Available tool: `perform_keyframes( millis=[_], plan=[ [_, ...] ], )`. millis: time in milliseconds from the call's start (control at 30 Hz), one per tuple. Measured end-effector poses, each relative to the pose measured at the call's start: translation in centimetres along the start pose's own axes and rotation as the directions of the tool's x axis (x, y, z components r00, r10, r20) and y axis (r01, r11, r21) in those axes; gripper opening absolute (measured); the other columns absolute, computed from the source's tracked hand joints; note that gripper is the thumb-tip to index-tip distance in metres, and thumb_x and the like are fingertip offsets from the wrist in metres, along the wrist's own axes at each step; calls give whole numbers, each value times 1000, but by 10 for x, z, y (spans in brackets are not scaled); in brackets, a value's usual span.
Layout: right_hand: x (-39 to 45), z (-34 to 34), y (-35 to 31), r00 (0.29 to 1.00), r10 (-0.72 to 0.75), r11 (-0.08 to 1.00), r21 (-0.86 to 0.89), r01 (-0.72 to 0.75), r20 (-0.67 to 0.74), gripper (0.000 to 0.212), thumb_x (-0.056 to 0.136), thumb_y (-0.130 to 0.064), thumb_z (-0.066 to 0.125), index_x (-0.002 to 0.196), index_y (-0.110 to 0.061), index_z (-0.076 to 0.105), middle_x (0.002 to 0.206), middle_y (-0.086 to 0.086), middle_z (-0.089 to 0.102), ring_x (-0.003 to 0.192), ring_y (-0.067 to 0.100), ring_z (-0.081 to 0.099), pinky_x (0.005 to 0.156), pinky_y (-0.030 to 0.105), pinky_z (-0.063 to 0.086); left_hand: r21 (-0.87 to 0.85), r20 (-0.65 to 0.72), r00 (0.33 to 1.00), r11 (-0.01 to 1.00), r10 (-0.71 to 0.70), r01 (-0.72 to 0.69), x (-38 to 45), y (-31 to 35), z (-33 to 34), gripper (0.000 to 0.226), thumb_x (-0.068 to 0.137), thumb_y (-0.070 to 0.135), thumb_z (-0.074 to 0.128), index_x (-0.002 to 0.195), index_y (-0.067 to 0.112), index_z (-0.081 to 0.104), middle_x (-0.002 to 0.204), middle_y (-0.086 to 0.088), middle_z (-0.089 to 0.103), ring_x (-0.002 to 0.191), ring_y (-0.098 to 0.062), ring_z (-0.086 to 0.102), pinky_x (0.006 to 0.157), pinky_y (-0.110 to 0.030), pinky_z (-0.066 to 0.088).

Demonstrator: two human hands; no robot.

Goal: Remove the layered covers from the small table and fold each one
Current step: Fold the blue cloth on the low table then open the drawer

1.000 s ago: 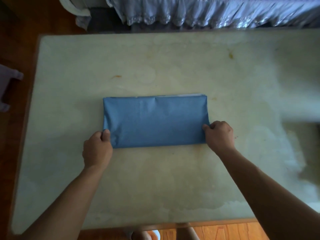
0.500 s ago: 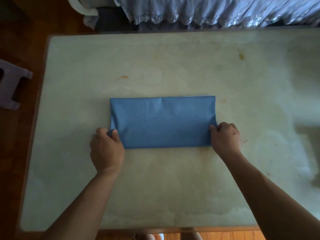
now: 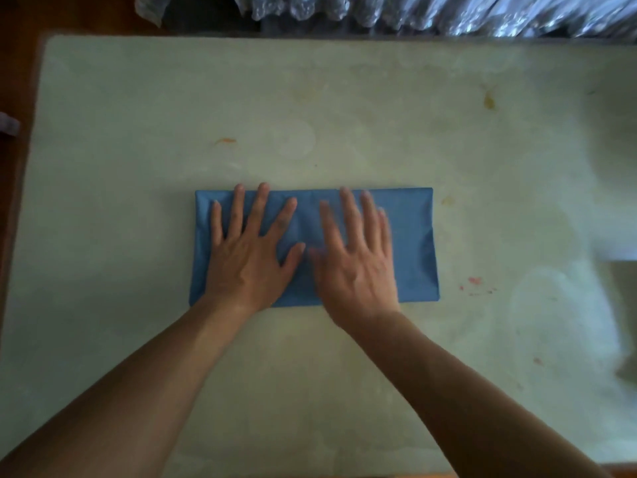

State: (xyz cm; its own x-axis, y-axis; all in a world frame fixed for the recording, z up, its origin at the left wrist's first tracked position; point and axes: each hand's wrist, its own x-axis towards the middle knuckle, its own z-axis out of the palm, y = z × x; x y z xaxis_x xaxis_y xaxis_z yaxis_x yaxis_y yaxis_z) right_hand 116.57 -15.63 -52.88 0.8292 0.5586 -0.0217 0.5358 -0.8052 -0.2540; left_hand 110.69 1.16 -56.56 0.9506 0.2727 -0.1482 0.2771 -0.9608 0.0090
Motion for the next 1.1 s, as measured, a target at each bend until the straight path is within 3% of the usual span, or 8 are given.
perform_keyframes(
  millis=[67, 200, 400, 533, 767, 867, 967, 1100],
  plan=[
    [19, 13, -5, 985, -109, 993, -40, 115, 136, 64, 102, -51, 35, 158, -20, 28, 166, 10, 17, 154, 33, 6, 124, 51, 6, -4, -19, 1000, 1000, 11, -11, 1, 0, 0, 72, 94, 63, 28, 161, 38, 19, 171, -6, 9, 156, -36, 3, 122, -63, 4],
    [27, 17, 69, 969, -90, 980, -153, 127, 231, 68, 103, -61, 21, 161, -25, 16, 168, 7, 7, 155, 25, 0, 126, 44, 3, -51, -63, 998, 999, -2, -1, 0, -6, 1, 71, 96, 61, 37, 160, 33, 26, 169, -13, 14, 156, -37, 7, 124, -57, 6],
    [24, 10, 90, 970, -34, 984, -162, 75, 241, 70, 103, -63, 16, 161, -24, 8, 168, 6, -2, 155, 22, -8, 126, 43, 3, -77, -71, 997, 997, -15, 9, -6, -24, -3, 72, 98, 58, 38, 160, 23, 28, 168, -21, 10, 156, -38, 7, 126, -52, 10],
    [19, 2, 119, 974, 56, 995, -94, -36, 219, 72, 101, -64, 16, 161, -25, 8, 168, 3, -3, 155, 20, -10, 126, 38, -2, -139, -126, 990, 987, 63, -80, -7, -30, 3, 70, 98, 57, 39, 158, 22, 34, 166, -26, 13, 154, -42, 10, 125, -55, 12],
    [19, -1, 119, 961, 64, 992, -122, -32, 268, 73, 100, -66, 8, 160, -27, -5, 167, 2, -14, 153, 19, -19, 126, 40, -3, -16, -17, 999, 999, 40, -40, -7, -27, 2, 78, 95, 65, 35, 162, 27, 21, 168, -23, 4, 156, -39, 1, 126, -53, 7],
    [20, -5, 120, 954, 74, 991, -130, -37, 291, 73, 100, -66, 6, 160, -25, -4, 168, 4, -13, 153, 21, -17, 126, 43, -2, 31, -13, 1000, 999, -17, 17, -11, -19, -8, 75, 96, 65, 36, 161, 29, 22, 169, -18, 8, 156, -40, 3, 124, -58, 6],
    [18, -12, 102, 965, 92, 987, -154, -55, 246, 68, 104, -54, 19, 161, -17, 8, 168, 11, -6, 154, 29, -13, 125, 46, -6, 55, -14, 993, 992, -116, 117, -31, 1, -16, 70, 98, 66, 31, 160, 35, 23, 170, -11, 5, 155, -43, -2, 119, -68, 3],
    [-12, -3, 65, 986, -27, 997, -62, 38, 166, 67, 105, -50, 26, 160, -15, 13, 168, 13, -2, 155, 30, -8, 126, 46, 0, -54, 49, 955, 954, -292, 294, -62, 5, -3, 70, 97, 66, 25, 161, 37, 18, 171, -9, 4, 155, -40, 2, 115, -71, 21]
  ],
)
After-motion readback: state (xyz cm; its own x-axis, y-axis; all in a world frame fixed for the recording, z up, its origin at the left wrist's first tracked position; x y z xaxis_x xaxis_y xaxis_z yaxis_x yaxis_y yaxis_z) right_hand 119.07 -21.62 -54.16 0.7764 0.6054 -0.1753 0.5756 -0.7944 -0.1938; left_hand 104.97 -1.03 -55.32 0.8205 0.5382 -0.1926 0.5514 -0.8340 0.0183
